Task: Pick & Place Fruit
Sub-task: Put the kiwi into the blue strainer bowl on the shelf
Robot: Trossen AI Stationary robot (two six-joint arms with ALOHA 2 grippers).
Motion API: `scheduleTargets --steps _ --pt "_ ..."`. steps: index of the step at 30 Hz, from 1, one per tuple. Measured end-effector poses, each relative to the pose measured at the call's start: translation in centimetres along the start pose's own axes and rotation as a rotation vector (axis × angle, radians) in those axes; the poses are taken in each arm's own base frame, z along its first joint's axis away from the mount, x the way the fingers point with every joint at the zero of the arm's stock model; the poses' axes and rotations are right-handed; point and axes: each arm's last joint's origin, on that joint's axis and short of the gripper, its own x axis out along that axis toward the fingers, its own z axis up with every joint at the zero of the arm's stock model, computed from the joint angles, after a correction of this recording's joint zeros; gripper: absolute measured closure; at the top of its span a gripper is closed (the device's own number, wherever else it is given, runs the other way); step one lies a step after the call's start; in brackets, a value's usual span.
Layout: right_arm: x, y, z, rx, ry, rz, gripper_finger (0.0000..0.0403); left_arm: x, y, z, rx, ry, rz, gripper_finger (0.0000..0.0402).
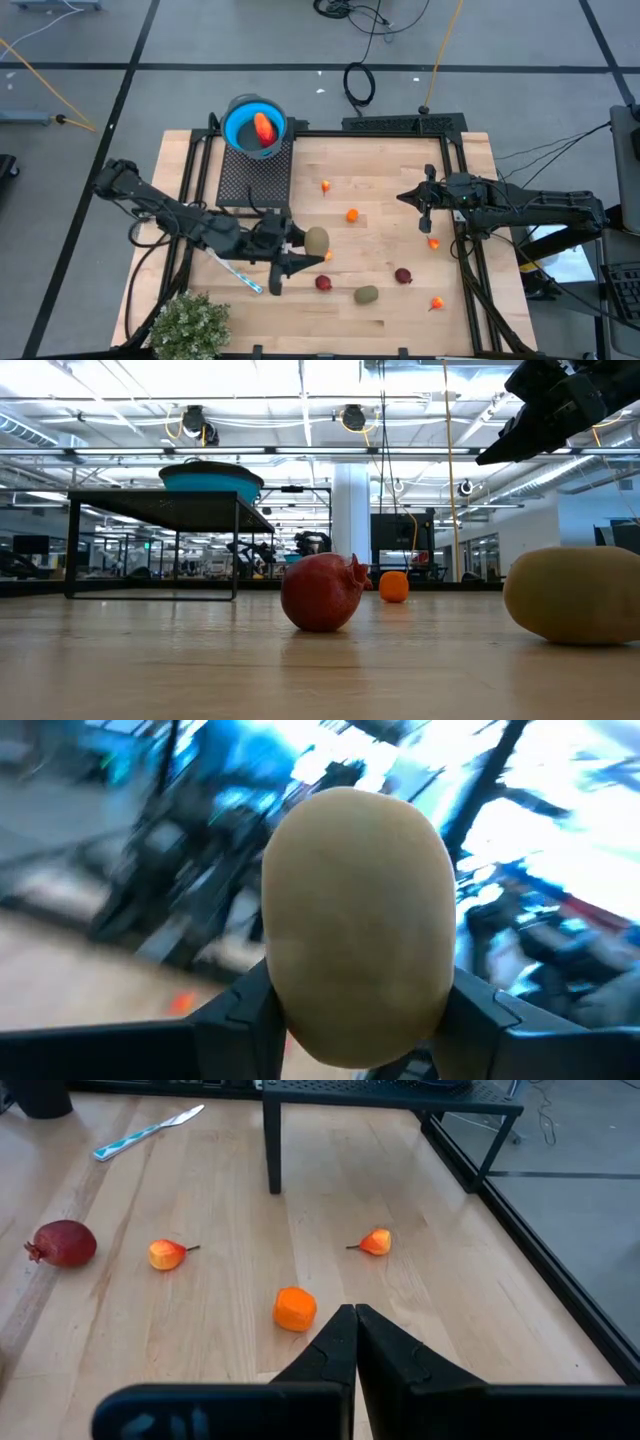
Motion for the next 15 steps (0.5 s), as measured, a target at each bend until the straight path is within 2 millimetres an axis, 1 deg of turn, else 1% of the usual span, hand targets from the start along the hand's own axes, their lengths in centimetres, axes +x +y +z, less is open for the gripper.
scheduleTargets --steps 3,10,15 --pt "0.0 0.0 0.0 -0.001 0.0 -0.001 0.0402 -0.1 -0.5 1.1 0.042 -0.083 -0.11 0.0227" --pt "0.0 0.0 0.0 -0.003 0.0 -0.001 0.0402 -0.7 -1.8 3.1 0.194 -0.283 -0.382 0.0208" --pt "0.0 0.0 0.0 -0.003 0.0 -0.001 0.0402 -1.3 -2.4 3.8 0.299 -0.387 -0.555 0.021"
